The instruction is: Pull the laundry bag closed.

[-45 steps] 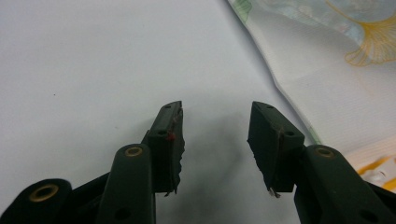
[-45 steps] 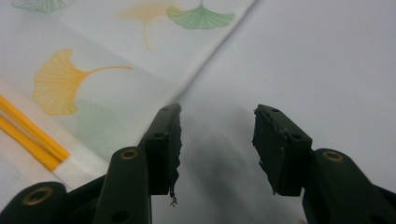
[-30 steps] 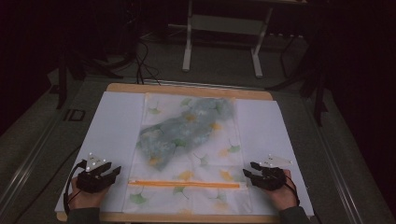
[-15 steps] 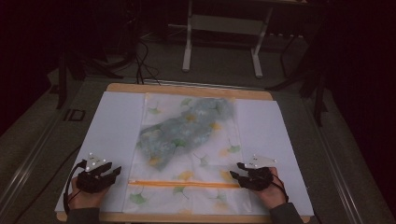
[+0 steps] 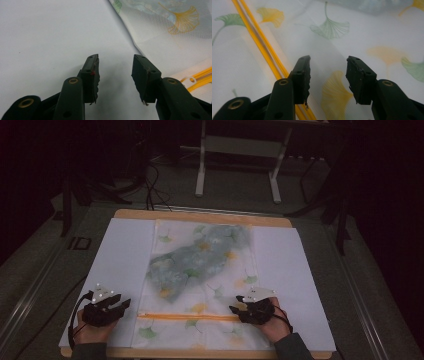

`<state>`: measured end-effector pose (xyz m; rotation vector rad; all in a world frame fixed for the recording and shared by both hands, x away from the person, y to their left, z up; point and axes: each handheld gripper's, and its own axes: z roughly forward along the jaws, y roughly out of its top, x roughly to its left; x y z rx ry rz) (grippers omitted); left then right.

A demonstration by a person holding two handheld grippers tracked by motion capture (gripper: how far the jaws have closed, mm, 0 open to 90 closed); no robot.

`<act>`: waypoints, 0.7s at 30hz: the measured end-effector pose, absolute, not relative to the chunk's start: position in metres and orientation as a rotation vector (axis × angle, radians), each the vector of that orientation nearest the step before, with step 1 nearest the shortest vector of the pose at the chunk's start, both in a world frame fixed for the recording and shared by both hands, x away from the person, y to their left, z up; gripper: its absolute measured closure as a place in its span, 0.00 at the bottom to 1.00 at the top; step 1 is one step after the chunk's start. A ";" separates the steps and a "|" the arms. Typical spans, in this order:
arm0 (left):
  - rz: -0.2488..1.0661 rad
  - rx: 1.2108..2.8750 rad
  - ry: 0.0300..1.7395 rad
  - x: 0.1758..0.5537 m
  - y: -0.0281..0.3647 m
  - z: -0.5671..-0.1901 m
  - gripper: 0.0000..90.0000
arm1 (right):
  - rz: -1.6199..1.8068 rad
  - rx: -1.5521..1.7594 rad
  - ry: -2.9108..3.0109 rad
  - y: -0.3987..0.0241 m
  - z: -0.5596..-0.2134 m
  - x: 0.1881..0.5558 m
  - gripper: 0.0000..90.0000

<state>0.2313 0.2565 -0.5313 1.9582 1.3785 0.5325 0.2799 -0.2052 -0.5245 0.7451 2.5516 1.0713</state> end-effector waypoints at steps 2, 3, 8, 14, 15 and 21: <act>0.533 1.959 1.379 0.231 0.257 -0.531 0.63 | 1.078 0.731 2.558 -0.201 -0.524 0.280 0.60; 0.533 1.961 1.378 0.231 0.257 -0.531 0.63 | 1.078 0.731 2.558 -0.201 -0.524 0.280 0.60; 0.532 1.951 1.383 0.231 0.258 -0.531 0.62 | 1.106 0.710 2.586 -0.191 -0.525 0.280 0.59; 0.533 1.960 1.381 0.232 0.257 -0.532 0.62 | 1.123 0.685 2.602 -0.182 -0.525 0.279 0.59; 0.533 1.961 1.382 0.232 0.257 -0.532 0.62 | 1.123 0.685 2.602 -0.182 -0.525 0.279 0.59; 0.534 1.957 1.383 0.231 0.257 -0.531 0.62 | 1.122 0.662 2.619 -0.173 -0.525 0.278 0.58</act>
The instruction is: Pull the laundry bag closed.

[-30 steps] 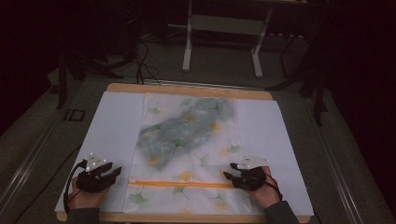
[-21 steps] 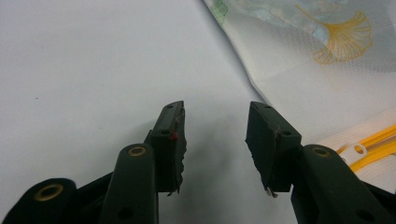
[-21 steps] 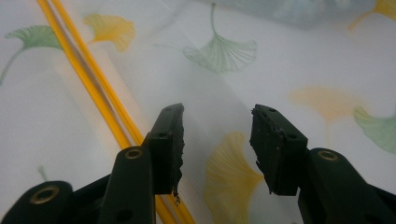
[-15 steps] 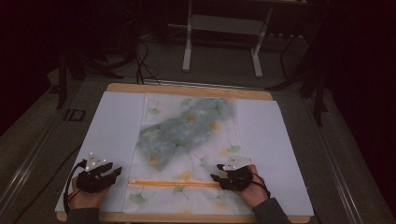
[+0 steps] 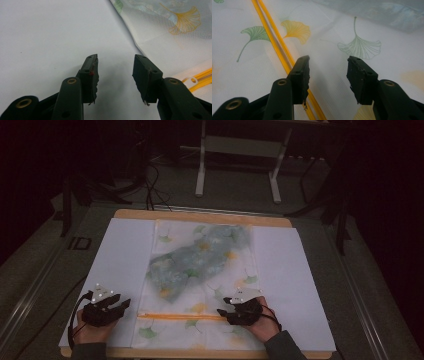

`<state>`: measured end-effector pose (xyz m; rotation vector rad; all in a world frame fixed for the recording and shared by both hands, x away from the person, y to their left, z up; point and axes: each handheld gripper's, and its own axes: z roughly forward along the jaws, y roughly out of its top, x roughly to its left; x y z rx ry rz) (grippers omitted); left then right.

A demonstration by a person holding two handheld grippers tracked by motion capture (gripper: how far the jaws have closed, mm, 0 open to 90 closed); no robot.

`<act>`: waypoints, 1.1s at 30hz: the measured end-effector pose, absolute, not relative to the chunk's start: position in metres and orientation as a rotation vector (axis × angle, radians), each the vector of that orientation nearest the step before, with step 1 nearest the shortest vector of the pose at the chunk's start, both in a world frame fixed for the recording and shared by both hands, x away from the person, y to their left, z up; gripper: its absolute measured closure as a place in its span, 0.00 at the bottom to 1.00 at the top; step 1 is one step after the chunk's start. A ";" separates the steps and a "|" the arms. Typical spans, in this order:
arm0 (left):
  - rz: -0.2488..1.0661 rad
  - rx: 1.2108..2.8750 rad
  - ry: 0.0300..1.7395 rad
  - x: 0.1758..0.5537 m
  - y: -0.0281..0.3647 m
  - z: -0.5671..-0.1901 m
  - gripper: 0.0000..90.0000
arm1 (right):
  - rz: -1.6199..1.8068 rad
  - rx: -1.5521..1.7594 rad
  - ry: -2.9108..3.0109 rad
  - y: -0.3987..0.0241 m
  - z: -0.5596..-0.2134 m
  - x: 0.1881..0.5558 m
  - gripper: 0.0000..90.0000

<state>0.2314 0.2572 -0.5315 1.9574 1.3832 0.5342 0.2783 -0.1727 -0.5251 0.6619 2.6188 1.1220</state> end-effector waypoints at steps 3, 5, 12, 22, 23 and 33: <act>0.536 1.961 1.382 0.232 0.257 -0.531 0.62 | 1.122 0.639 2.633 -0.168 -0.525 0.278 0.58; 0.536 1.966 1.381 0.232 0.257 -0.532 0.62 | 1.122 0.640 2.635 -0.167 -0.525 0.277 0.58; 0.533 1.965 1.378 0.232 0.256 -0.531 0.62 | 1.130 0.607 2.650 -0.158 -0.525 0.275 0.58; 0.530 1.969 1.375 0.232 0.256 -0.531 0.62 | 1.139 0.558 2.673 -0.145 -0.524 0.272 0.58; 0.528 1.970 1.374 0.232 0.256 -0.531 0.62 | 1.138 0.555 2.674 -0.144 -0.524 0.271 0.58; 0.527 1.970 1.372 0.232 0.256 -0.531 0.62 | 1.165 0.513 2.687 -0.127 -0.522 0.270 0.57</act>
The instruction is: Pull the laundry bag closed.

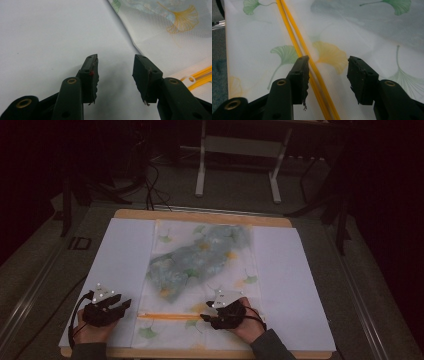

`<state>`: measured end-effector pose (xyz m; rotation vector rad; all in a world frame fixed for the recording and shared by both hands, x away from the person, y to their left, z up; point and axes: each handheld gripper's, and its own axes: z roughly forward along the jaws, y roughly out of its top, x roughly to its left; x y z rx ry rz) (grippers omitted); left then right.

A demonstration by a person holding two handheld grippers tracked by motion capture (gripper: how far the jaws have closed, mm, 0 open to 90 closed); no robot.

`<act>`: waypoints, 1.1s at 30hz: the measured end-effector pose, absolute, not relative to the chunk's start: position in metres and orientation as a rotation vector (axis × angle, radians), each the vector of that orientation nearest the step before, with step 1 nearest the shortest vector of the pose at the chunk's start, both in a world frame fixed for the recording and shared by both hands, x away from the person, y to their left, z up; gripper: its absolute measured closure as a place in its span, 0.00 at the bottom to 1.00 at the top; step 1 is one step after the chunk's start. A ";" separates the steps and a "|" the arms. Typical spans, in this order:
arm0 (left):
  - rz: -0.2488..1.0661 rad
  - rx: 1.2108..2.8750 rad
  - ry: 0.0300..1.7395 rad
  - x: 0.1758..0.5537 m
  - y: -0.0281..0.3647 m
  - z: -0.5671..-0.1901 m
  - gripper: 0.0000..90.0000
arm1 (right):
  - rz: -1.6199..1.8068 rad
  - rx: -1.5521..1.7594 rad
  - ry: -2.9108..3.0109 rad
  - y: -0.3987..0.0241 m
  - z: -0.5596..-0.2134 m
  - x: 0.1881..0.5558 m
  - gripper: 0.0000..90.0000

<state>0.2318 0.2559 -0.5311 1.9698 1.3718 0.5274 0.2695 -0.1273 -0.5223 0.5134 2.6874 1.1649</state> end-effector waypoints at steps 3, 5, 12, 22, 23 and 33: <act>0.525 1.970 1.372 0.232 0.256 -0.531 0.62 | 1.172 0.503 2.691 -0.123 -0.522 0.269 0.57; 0.522 1.973 1.368 0.232 0.256 -0.531 0.62 | 1.178 0.497 2.694 -0.120 -0.521 0.269 0.57; 0.510 1.987 1.353 0.232 0.254 -0.532 0.63 | 1.190 0.467 2.707 -0.105 -0.521 0.270 0.58; 0.503 1.990 1.346 0.232 0.255 -0.531 0.64 | 1.201 0.413 2.704 -0.086 -0.519 0.272 0.61; 0.503 1.990 1.346 0.232 0.255 -0.531 0.64 | 1.201 0.413 2.704 -0.086 -0.519 0.272 0.61; 0.502 1.990 1.350 0.233 0.255 -0.531 0.63 | 1.221 0.388 2.720 -0.069 -0.521 0.274 0.62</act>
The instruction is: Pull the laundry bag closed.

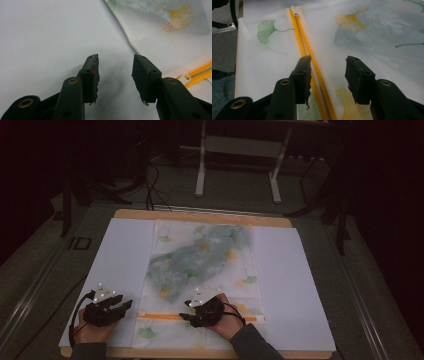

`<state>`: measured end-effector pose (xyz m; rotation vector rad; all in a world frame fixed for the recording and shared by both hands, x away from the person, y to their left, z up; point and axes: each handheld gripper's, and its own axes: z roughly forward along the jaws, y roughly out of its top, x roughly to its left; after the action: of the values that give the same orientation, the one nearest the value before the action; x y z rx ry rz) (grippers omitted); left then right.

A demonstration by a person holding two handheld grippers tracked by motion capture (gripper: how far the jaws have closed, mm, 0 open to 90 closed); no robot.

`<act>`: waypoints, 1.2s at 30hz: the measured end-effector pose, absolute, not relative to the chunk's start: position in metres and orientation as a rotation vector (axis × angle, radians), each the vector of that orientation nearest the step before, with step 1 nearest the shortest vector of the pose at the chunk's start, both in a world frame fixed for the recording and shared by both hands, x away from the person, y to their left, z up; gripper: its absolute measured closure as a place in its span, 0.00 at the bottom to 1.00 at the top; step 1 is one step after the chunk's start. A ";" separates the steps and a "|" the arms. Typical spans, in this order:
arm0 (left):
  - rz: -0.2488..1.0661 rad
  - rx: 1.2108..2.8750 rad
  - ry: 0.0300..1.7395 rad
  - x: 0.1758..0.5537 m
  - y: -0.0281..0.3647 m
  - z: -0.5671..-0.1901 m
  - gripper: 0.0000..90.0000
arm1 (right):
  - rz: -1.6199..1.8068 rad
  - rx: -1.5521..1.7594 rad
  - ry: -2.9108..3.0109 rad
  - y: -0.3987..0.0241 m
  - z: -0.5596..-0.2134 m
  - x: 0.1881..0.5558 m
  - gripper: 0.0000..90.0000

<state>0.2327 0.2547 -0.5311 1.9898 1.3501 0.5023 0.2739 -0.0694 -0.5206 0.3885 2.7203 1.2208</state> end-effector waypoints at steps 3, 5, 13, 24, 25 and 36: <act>0.496 1.988 1.346 0.232 0.255 -0.531 0.64 | 1.226 0.380 2.717 -0.065 -0.520 0.273 0.62; 0.496 1.988 1.346 0.232 0.256 -0.531 0.65 | 1.236 0.378 2.718 -0.063 -0.518 0.273 0.62; 0.492 1.992 1.347 0.233 0.255 -0.531 0.64 | 1.243 0.354 2.722 -0.054 -0.517 0.275 0.63; 0.487 1.996 1.338 0.233 0.255 -0.531 0.65 | 1.266 0.322 2.732 -0.037 -0.518 0.277 0.67; 0.487 1.997 1.339 0.233 0.255 -0.531 0.65 | 1.270 0.318 2.733 -0.035 -0.519 0.277 0.68; 0.485 1.999 1.338 0.233 0.255 -0.531 0.65 | 1.263 0.287 2.751 -0.018 -0.523 0.278 0.76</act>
<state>0.2326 0.2547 -0.5312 1.9989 1.3379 0.4849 0.2777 -0.0184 -0.5229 0.2872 2.7511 1.2628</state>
